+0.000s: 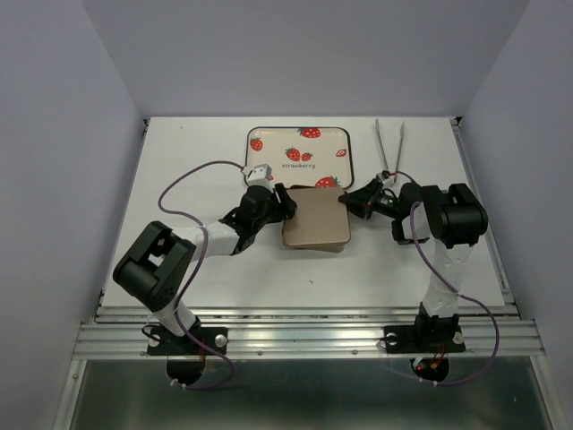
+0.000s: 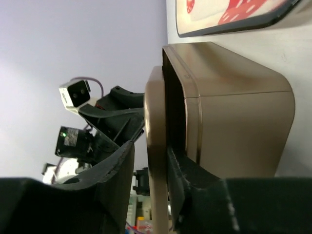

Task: Pack the cookies

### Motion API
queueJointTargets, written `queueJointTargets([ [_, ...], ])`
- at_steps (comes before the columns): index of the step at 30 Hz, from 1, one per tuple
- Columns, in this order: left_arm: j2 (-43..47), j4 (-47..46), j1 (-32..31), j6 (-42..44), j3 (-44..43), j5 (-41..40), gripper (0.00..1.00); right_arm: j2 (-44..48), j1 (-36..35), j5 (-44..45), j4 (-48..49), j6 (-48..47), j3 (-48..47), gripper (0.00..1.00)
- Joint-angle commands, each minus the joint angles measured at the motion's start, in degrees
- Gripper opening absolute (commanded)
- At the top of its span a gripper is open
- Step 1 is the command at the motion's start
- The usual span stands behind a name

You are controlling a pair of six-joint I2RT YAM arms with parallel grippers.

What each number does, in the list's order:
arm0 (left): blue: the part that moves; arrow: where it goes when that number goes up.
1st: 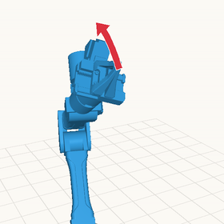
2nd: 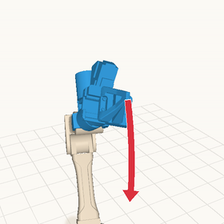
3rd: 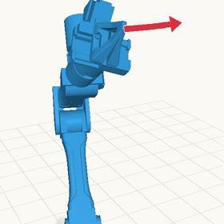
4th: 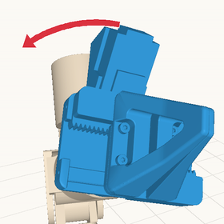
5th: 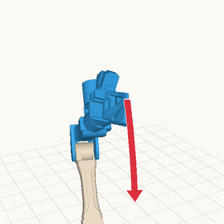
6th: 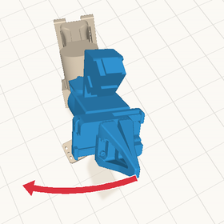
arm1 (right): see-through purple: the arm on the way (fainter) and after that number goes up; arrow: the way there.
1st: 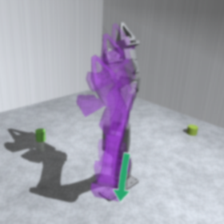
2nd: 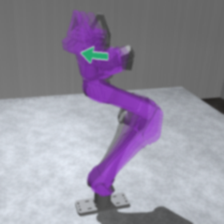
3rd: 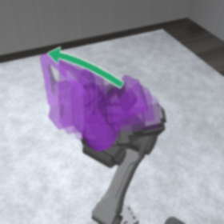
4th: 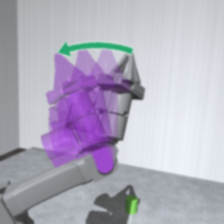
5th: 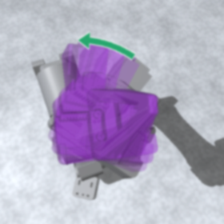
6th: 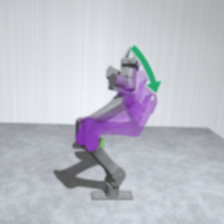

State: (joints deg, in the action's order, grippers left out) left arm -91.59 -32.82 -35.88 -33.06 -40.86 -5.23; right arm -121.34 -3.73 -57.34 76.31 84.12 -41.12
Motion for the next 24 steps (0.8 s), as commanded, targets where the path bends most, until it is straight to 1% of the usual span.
queueJointTargets([
  [1, -1.5, -3.5, 0.2, 1.2, -3.4, 0.9, 0.66, 1.6, 0.9, -0.4, 19.8, -6.4, 1.0, 0.41],
  [3, -2.3, -3.5, 0.2, 1.1, -3.7, 1.2, 0.64, 3.2, 1.5, -0.2, 16.3, -9.4, 1.1, 0.44],
  [4, -2.5, -3.6, 0.2, 1.0, -3.9, 1.3, 0.63, 5.5, 1.5, 0.0, 11.4, -13.1, 1.4, 0.45],
  [6, -2.9, -3.6, 0.3, 0.8, -4.0, 1.1, 0.63, 8.0, 2.1, 1.3, 6.6, -16.9, 1.7, 0.46],
  [7, -2.8, -3.6, 0.2, 0.6, -4.0, 1.0, 0.63, 9.4, 2.1, 1.8, 0.2, -18.9, 1.7, 0.48],
  [8, -2.8, -3.7, 0.3, 0.6, -4.0, 0.7, 0.63, 11.9, 2.1, 2.6, -3.2, -23.3, 1.4, 0.49],
  [9, -2.5, -3.7, 0.3, 0.6, -3.9, 0.6, 0.63, 13.0, 2.1, 3.5, -7.2, -25.7, 0.8, 0.51],
  [10, -2.4, -3.7, 0.3, 0.8, -3.8, 0.0, 0.63, 14.3, 2.1, 4.6, -13.6, -29.5, 0.7, 0.55],
  [11, -2.1, -3.6, 0.3, 0.8, -3.8, -0.6, 0.63, 15.4, 2.1, 7.6, -16.3, -30.8, 0.7, 0.57],
  [15, -1.8, -2.8, 0.3, 1.3, -4.4, -1.9, 0.63, 21.3, 2.1, 12.6, -26.0, -36.4, 1.7, 0.6],
  [16, -1.8, -2.7, 0.2, 1.6, -4.5, -2.1, 0.63, 22.2, 2.1, 13.6, -31.5, -39.4, 1.5, 0.6],
  [17, -1.7, -2.7, 0.2, 1.8, -4.7, -2.6, 0.63, 23.1, 2.1, 15.8, -34.1, -40.8, 1.3, 0.6],
  [18, -1.7, -2.4, 0.2, 1.9, -4.7, -2.8, 0.63, 24.6, 2.1, 17.2, -38.7, -42.4, 1.3, 0.61],
  [20, -1.7, -2.3, 0.2, 2.3, -5.0, -3.4, 0.63, 26.1, 2.1, 19.8, -43.2, -46.3, 0.9, 0.63],
  [23, -2.1, -2.0, 0.2, 2.6, -5.2, -3.3, 0.63, 28.7, 1.0, 24.9, -52.3, -51.1, 0.1, 0.62],
  [24, -2.2, -2.0, 0.2, 2.6, -5.3, -3.4, 0.63, 29.3, 1.0, 25.3, -53.5, -52.0, -0.1, 0.62],
])
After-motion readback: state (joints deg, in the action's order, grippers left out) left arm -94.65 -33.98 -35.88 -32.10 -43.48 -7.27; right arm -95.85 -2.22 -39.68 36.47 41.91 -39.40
